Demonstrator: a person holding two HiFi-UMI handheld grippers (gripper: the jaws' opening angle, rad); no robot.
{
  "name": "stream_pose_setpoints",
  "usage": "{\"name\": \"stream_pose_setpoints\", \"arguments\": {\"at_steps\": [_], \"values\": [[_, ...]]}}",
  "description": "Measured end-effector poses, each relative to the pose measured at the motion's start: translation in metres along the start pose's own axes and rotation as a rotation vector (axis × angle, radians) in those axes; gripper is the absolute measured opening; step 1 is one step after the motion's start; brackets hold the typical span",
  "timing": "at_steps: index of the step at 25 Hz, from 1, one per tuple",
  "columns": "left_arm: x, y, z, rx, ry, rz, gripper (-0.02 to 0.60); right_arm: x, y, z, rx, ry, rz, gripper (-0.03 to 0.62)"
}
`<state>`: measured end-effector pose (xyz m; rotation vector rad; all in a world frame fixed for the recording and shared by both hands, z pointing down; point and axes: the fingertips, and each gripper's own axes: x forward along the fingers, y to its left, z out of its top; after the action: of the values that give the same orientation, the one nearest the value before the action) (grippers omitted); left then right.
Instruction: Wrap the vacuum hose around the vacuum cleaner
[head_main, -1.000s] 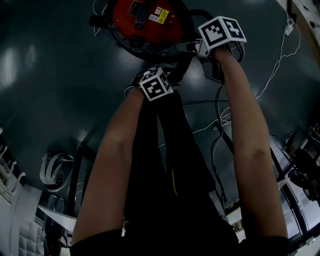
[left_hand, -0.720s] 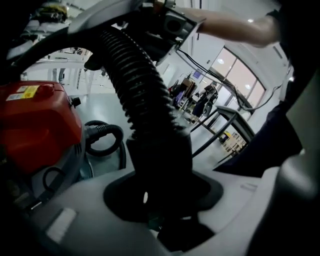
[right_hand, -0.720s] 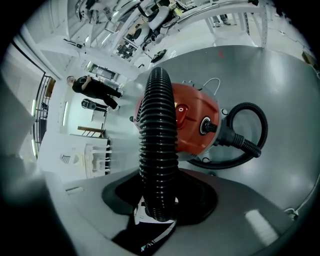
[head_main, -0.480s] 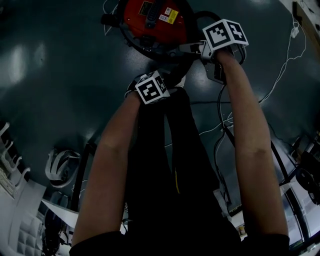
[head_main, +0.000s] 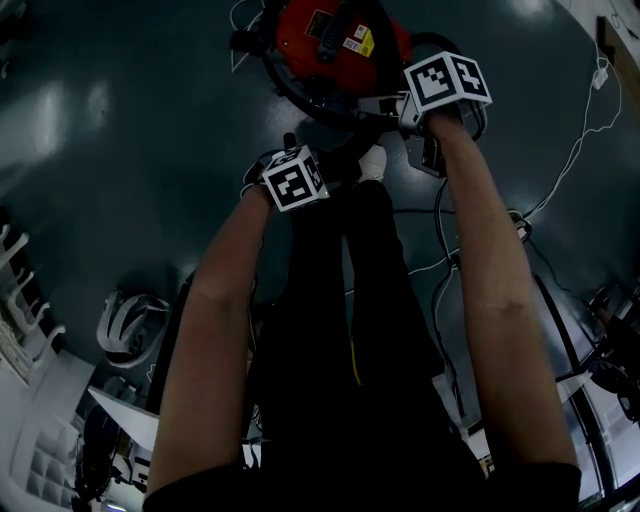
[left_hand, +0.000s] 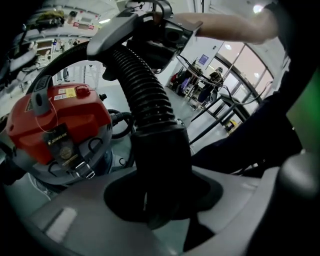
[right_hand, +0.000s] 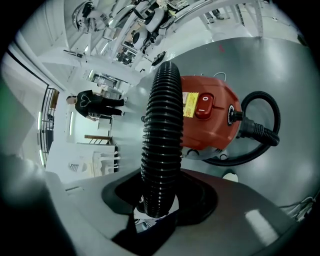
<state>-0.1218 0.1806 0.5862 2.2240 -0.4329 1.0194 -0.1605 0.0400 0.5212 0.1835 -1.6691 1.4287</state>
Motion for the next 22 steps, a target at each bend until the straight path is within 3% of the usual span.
{"name": "stream_pose_setpoints", "arguments": {"at_steps": [5,13,22], "values": [[-0.020,0.006,-0.019,0.034,0.074,0.008,0.186,0.008,0.015,0.000,0.009,-0.027,0.012,0.172],[-0.058,0.024,-0.042,0.130,0.217,0.086,0.183,0.016,0.036,0.004,0.052,-0.044,0.059,0.173],[-0.085,0.067,-0.051,0.331,0.365,0.190,0.181,0.018,0.037,0.021,0.130,-0.114,0.094,0.173]]}}
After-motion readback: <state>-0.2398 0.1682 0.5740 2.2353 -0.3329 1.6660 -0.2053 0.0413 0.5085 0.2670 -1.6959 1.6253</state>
